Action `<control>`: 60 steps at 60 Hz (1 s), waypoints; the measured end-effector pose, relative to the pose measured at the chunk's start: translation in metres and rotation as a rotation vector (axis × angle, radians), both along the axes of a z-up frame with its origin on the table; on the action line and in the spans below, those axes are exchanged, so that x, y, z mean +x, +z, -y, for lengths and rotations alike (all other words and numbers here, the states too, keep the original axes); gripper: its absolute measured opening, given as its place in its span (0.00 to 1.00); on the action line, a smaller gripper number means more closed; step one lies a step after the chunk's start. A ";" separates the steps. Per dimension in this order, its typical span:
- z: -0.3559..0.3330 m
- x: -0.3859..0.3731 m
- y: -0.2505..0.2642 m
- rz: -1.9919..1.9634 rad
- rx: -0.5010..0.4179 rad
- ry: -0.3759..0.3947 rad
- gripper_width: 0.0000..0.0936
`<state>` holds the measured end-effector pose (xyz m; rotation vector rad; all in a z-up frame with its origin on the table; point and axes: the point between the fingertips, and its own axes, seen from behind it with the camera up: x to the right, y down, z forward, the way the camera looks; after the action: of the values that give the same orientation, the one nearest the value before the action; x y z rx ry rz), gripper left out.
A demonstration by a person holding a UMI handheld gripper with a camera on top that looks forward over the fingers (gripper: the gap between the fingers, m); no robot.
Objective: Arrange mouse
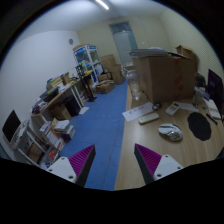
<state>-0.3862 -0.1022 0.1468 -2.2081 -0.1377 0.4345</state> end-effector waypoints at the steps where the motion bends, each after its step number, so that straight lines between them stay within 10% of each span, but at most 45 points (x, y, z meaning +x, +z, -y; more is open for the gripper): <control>1: 0.000 0.003 -0.001 0.004 -0.002 -0.005 0.87; 27: -0.044 0.207 -0.098 0.224 -0.045 -0.150 0.89; 60: -0.182 0.227 -0.163 0.245 -0.021 -0.020 0.92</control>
<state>-0.1596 0.0796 -0.0161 -2.2748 -0.2428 0.1532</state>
